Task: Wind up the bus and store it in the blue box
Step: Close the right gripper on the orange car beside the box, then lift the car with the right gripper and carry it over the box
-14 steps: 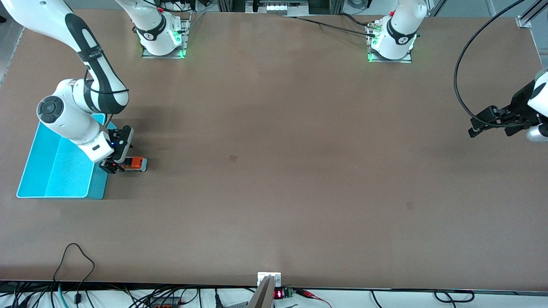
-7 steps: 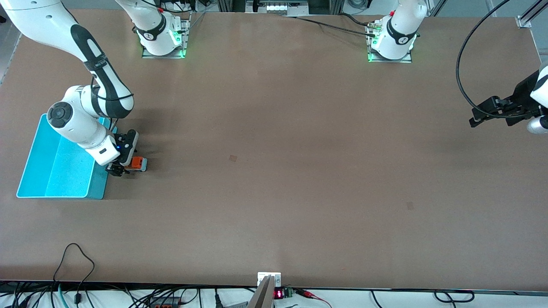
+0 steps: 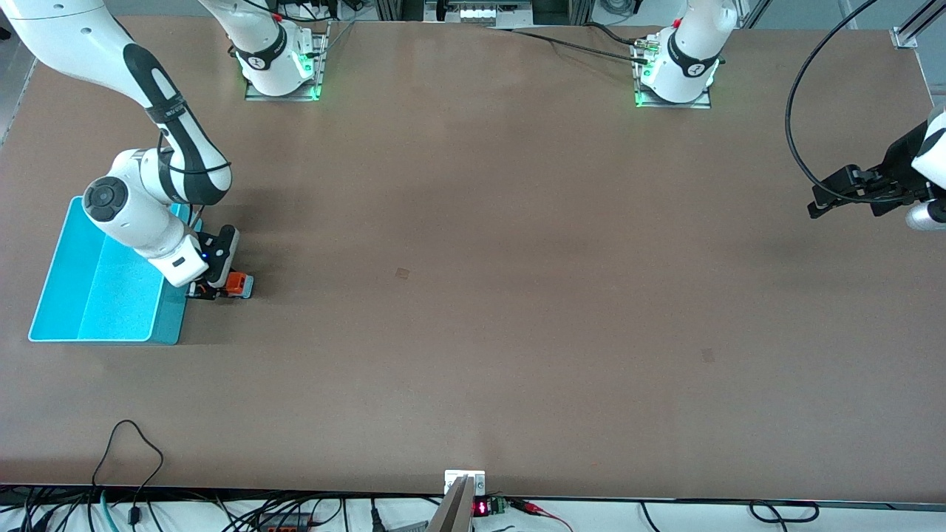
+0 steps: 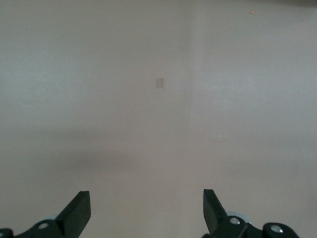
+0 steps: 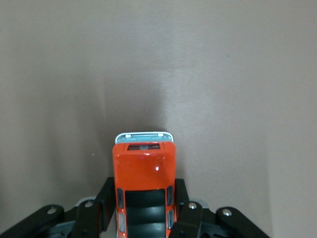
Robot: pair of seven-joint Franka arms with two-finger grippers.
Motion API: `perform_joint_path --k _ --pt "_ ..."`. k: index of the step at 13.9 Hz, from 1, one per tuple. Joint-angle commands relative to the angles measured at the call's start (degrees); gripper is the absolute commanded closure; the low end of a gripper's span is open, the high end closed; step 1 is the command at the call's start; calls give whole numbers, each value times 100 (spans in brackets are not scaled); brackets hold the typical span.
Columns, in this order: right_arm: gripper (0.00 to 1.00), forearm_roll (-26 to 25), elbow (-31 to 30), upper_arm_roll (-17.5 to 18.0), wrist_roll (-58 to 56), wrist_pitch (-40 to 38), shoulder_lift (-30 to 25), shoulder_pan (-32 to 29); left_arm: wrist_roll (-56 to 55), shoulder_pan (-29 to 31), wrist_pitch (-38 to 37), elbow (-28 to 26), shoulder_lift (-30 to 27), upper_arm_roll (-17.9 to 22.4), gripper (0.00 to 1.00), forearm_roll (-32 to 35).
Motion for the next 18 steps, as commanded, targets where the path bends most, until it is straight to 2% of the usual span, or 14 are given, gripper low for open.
perform_joint_path --k 1,3,4,7,9,11,15,18 --pt "100 212 111 155 1164 -150 -257 -29 24 17 -54 13 -47 -17 0 48" --pt "100 239 251 444 2727 -667 -574 6 24 17 -53 22 -47 -17 0 48" --pt "100 230 304 497 3544 -957 -723 6 24 17 -53 13 -39 -17 0 48" --pt "100 239 313 489 4963 -1590 -1233 6 24 17 -53 22 -39 -17 0 48" --pt "100 239 322 148 6174 -2030 -1462 -2 15 -27 -53 30 -47 -25 0 48" --pt "100 239 392 -212 6934 -2111 -1524 -2 15 -45 -53 48 -56 -104 0 57" --pt "100 239 620 -1056 7007 -2181 -1332 -20 6 -36 -71 57 -83 -315 0 92" --pt "100 169 752 -1426 6858 -2164 -1104 -29 15 -45 -71 66 -83 -324 0 92"
